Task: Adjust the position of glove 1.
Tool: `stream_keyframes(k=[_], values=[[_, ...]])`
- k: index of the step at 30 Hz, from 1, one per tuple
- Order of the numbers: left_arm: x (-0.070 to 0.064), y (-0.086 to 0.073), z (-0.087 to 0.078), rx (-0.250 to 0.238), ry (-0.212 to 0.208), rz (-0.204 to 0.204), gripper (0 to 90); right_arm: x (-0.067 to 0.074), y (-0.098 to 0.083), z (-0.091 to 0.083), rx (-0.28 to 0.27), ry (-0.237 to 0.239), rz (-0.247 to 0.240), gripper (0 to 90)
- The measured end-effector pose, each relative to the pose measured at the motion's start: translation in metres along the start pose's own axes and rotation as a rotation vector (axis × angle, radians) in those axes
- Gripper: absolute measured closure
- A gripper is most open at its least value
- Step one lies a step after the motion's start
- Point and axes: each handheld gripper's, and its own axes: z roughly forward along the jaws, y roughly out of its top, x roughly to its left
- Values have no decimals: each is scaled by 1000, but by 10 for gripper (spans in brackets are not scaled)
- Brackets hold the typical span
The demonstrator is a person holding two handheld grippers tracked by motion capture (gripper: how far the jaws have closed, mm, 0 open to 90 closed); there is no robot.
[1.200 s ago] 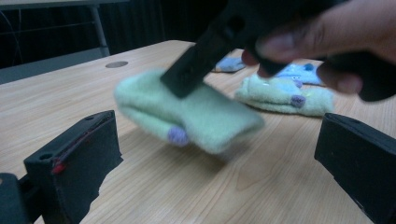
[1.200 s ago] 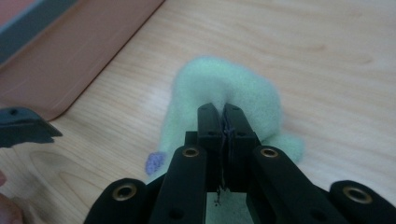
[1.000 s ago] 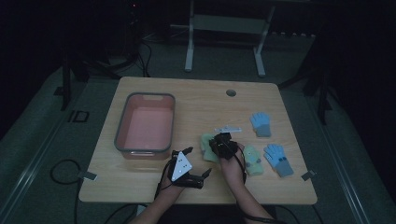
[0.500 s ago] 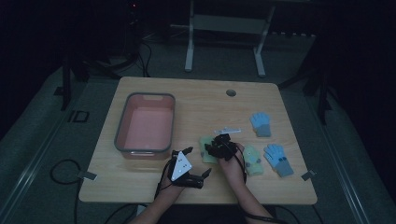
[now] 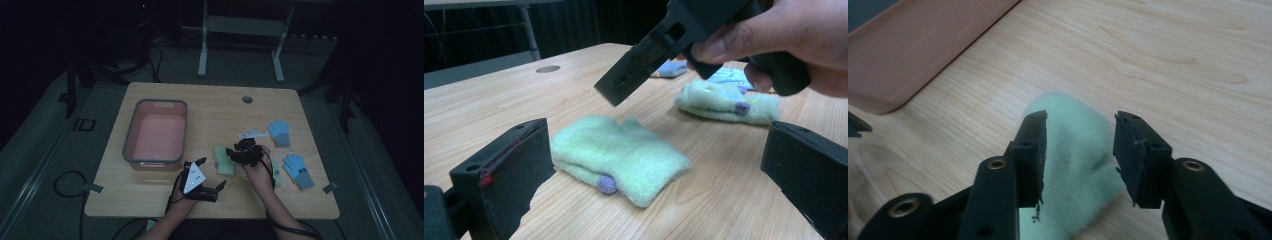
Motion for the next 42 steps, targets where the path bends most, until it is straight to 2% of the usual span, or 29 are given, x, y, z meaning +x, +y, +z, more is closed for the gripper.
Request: stream_keyframes(k=[6, 8, 9, 11, 16, 17, 21, 25, 27, 30, 33, 36, 42], values=[[0, 0, 0, 1, -1, -1, 0, -12, -2, -11, 5, 3, -34, 548], [0, 0, 0, 1, 1, -2, 0, -16, -3, -15, 0, 14, -58, 548], [0, 0, 0, 0, 1, -2, 0, -19, -4, -18, 2, 4, -70, 548], [0, 0, 0, -1, 1, -4, 0, -25, -5, -23, -3, 24, -79, 549], [0, 0, 0, -1, 2, -2, 0, -36, -10, -35, -19, 36, -88, 569], [0, 0, 0, 1, 2, -2, 0, -44, -13, -43, -32, 47, -108, 578], [0, 0, 0, 0, 1, -4, 0, -55, -18, -53, -38, 45, -132, 599], [0, 0, 0, -1, 2, -3, 0, -70, -26, -63, -21, 41, -163, 619], [0, 0, 0, 0, 3, -2, 0, -73, -28, -65, -18, 45, -165, 619], [0, 0, 0, 0, 3, -3, 0, -88, -42, -72, 2, 47, -152, 632], [0, 0, 0, 0, 4, -3, 0, -92, -49, -75, 18, 50, -156, 633], [0, 0, 0, 0, 4, -1, 0, -97, -64, -75, 42, 46, -142, 631], [0, 0, 0, 0, 5, -6, 0, -94, -82, -63, 97, 48, -149, 599]])
